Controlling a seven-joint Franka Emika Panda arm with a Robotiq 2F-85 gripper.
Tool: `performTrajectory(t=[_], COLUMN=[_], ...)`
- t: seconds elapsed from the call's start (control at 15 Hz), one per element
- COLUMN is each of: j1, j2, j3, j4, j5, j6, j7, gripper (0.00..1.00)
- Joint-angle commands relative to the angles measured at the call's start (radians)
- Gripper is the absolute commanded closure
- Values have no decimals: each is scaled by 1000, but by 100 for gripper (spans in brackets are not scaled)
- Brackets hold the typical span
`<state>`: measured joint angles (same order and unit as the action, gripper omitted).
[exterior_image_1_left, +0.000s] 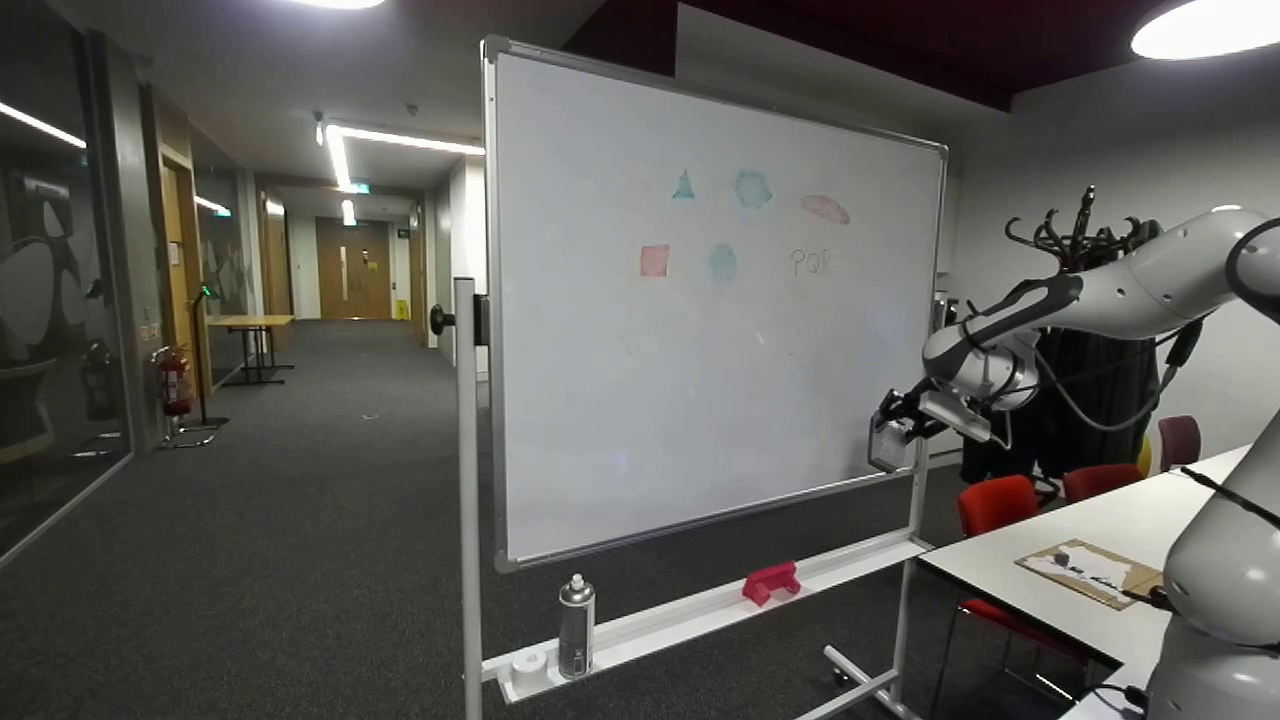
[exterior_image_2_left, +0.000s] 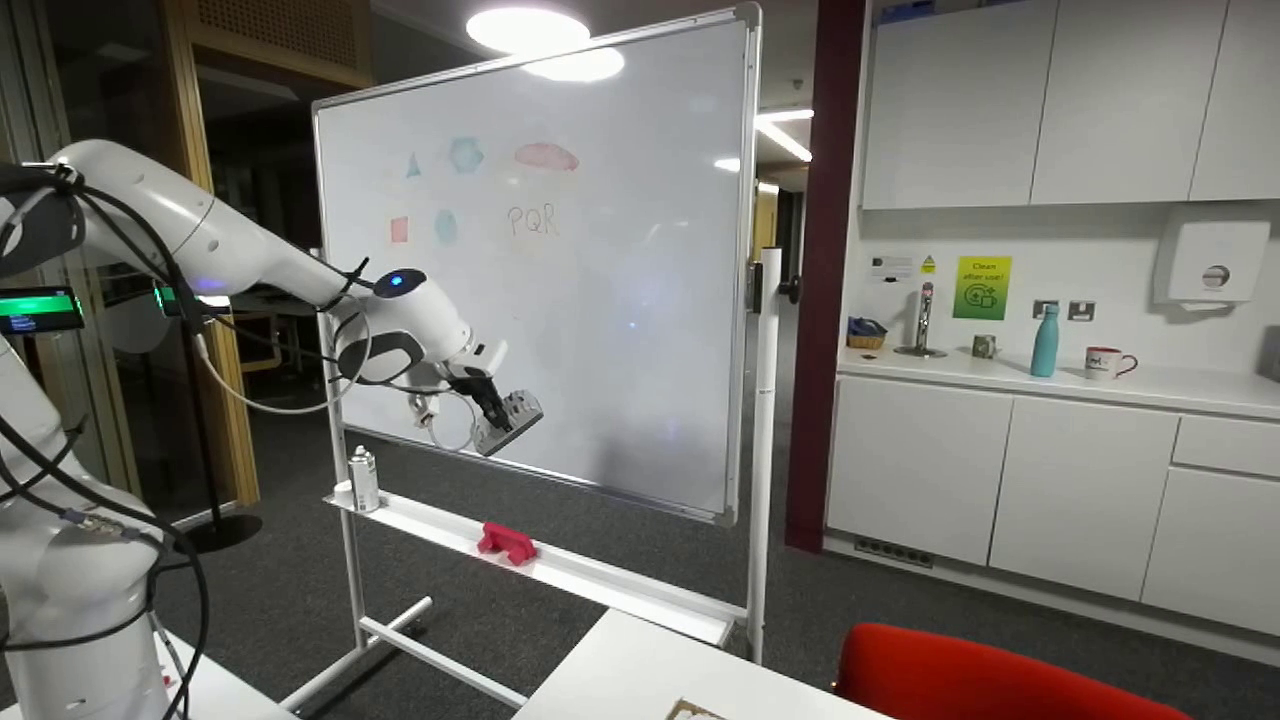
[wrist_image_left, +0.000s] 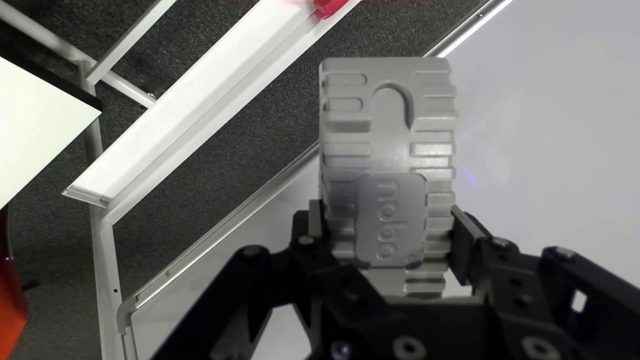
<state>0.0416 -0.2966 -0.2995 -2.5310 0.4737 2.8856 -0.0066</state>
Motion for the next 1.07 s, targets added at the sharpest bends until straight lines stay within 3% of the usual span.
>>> performTrajectory(t=[0.0, 0.4, 0.6, 0.73, 1.0], j1=[-42, -268, -337, -336, -324], j2=[21, 92, 131, 145, 199], j3=[16, 60, 44, 11, -64], j4=[-6, 3, 48, 67, 143], j5=[-33, -288, -398, -362, -177], j6=[-3, -125, -191, -232, -387], j7=[58, 207, 248, 178, 2], gripper=[67, 67, 67, 67, 67])
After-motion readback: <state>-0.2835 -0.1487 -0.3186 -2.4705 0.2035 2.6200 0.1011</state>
